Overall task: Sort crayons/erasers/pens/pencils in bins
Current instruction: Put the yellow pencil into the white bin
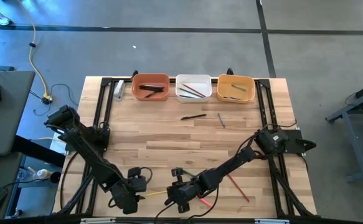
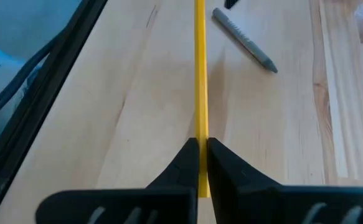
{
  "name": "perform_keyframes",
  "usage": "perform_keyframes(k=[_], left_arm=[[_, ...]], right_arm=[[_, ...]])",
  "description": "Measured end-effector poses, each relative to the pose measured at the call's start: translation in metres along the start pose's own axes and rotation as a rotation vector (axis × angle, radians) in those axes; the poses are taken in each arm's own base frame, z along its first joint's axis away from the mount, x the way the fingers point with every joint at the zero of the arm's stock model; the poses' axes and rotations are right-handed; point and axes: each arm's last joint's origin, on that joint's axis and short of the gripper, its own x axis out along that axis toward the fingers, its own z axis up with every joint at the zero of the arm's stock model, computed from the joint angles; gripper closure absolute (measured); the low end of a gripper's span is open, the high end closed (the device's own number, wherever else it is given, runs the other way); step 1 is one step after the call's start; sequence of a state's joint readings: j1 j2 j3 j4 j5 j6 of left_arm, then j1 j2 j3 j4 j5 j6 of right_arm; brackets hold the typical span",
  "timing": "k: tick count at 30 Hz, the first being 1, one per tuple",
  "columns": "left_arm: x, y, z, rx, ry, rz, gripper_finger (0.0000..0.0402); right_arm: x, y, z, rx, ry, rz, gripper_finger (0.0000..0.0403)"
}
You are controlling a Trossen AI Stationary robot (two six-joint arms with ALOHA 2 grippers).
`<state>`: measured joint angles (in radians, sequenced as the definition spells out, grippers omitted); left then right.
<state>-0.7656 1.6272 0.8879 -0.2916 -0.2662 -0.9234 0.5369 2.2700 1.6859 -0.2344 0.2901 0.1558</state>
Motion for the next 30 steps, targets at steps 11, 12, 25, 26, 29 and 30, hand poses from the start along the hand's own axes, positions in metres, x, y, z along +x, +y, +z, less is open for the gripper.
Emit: perform_keyframes(k=[11,12,25,26,29,30], left_arm=[[0.0034,0.0067,0.0084,-0.022,0.083,-0.055,0.03],[0.0034,0.0067,0.0083,-0.021,0.085,-0.057,0.0311],[0.0034,0.0083,0.0067,0.006,0.098,-0.042,0.0394],[0.0034,0.0087,0.0064,0.009,0.099,-0.036,0.0394],[0.0034,0.0093,0.0064,0.014,0.092,-0.024,0.0398],[0.0034,0.0094,0.0065,0.014,0.088,-0.021,0.0399]], right_arm=[[-0.0002,0.0005,0.0008,-0.006,-0.007,0.002,0.0402],[-0.0001,0.0003,0.0009,-0.005,-0.007,0.002,0.0402],[-0.0006,0.0008,0.0021,-0.003,-0.016,0.005,0.0395],[-0.0006,0.0008,0.002,-0.002,-0.016,0.005,0.0395],[-0.0006,0.0008,0.0021,0.001,-0.016,0.004,0.0395],[-0.0007,0.0008,0.0022,0.002,-0.017,0.005,0.0395]])
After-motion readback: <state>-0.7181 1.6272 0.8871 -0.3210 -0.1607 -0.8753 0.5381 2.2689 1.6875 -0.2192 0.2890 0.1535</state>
